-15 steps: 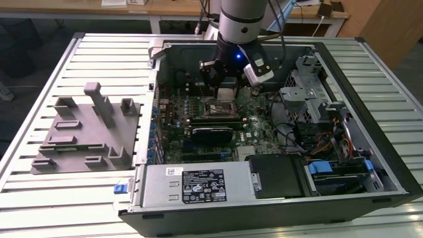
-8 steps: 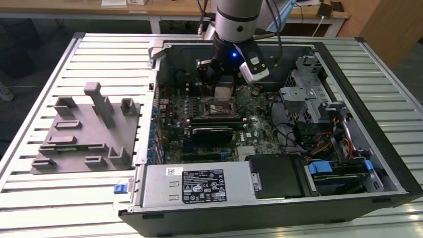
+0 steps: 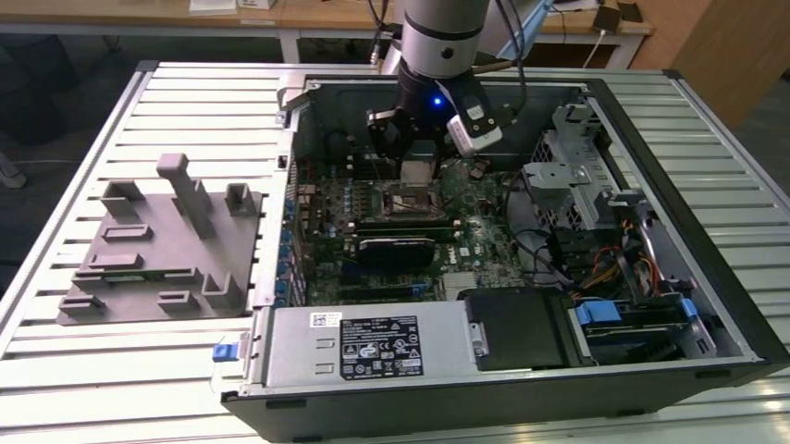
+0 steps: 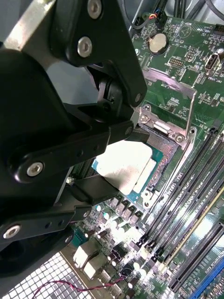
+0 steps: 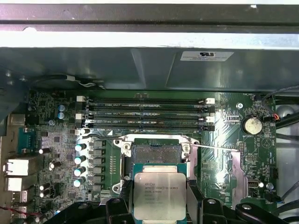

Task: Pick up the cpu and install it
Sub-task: 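Place the cpu into insertion slot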

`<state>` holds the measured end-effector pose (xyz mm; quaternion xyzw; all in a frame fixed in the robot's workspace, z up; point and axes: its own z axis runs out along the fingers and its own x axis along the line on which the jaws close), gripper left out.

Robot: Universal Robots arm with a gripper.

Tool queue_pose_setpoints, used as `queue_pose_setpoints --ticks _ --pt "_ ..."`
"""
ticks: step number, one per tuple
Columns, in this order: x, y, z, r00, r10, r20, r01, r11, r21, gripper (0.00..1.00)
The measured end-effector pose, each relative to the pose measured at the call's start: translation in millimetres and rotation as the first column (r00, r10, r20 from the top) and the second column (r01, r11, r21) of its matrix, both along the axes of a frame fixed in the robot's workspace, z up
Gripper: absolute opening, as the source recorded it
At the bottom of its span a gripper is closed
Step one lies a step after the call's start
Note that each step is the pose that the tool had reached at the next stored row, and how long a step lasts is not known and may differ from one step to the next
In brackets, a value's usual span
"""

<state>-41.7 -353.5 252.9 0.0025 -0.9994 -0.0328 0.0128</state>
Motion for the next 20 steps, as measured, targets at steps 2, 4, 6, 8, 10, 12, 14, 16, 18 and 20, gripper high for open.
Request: queue_pose_setpoints --ticks 2,4,6,8,10,12,14,16,18,20 --pt "0.0 0.0 0.0 1.0000 0.000 0.0000 0.000 1.0000 0.0000 0.54" --pt "0.0 0.0 0.0 1.0000 0.000 0.0000 0.000 1.0000 0.0000 0.54" --pt "0.0 0.1 0.0 1.0000 0.000 0.0000 0.000 1.0000 0.0000 0.54" --pt "0.0 0.1 0.0 1.0000 0.000 0.0000 0.000 1.0000 0.0000 0.54" --pt "0.0 0.1 -0.1 0.9999 -0.014 0.0001 0.014 0.9999 0.0001 0.54" --pt "0.0 0.1 -0.1 0.9989 -0.048 0.0000 0.048 0.9989 0.0000 0.54" --pt "0.0 0.1 -0.1 0.9964 -0.085 0.0000 0.085 0.9964 0.0000 0.54" --pt "0.0 0.1 -0.1 0.9927 -0.121 0.0000 0.121 0.9927 0.0000 0.54" --pt "0.0 0.1 -0.1 0.9877 -0.157 0.0000 0.157 0.9877 0.0000 0.54" --pt "0.0 0.1 -0.2 0.9814 -0.192 0.0000 0.192 0.9814 -0.0001 0.54"
